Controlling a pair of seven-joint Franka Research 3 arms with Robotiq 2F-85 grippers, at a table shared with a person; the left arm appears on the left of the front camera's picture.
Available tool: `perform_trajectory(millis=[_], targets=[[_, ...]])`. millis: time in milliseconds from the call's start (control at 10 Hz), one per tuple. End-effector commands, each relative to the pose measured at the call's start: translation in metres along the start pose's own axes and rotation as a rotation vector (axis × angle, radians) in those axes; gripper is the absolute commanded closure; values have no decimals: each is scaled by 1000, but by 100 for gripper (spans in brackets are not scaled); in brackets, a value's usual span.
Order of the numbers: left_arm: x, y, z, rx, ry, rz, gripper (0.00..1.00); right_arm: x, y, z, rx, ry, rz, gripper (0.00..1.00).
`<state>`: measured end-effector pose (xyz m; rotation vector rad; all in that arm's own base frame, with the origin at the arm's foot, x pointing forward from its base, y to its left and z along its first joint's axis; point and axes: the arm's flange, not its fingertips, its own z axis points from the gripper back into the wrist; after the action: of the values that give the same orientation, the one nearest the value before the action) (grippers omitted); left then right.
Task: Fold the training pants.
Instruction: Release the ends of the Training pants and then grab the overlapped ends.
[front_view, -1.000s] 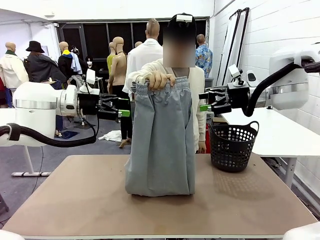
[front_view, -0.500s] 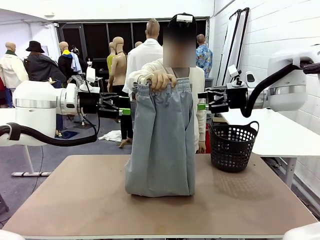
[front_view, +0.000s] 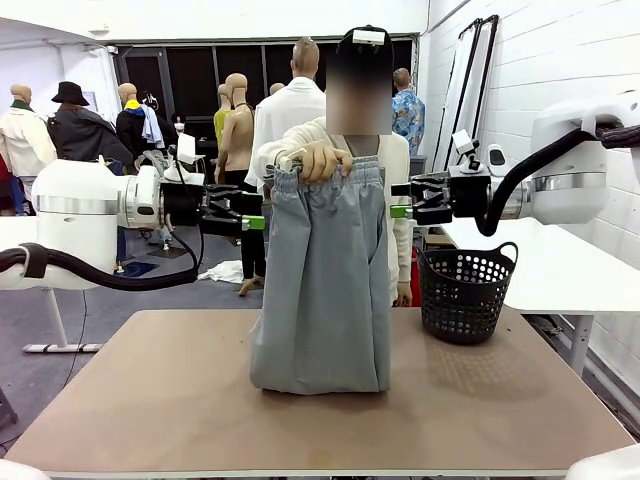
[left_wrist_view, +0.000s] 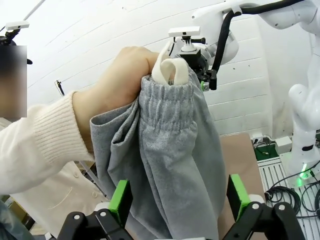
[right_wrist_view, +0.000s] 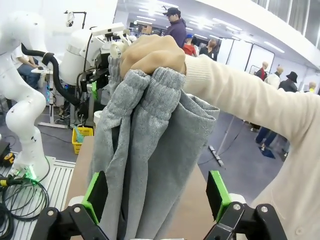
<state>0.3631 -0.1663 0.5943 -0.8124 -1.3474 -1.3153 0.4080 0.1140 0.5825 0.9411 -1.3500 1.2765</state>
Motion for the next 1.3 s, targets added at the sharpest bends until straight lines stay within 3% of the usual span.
perform_trajectory(millis=[0, 1200], targets=[[2, 7, -9, -1, -24, 22, 0, -1, 1, -7, -15, -48, -46, 0], [0, 15, -26, -73, -21, 42, 0, 2, -1, -19, 126, -52, -143, 0]])
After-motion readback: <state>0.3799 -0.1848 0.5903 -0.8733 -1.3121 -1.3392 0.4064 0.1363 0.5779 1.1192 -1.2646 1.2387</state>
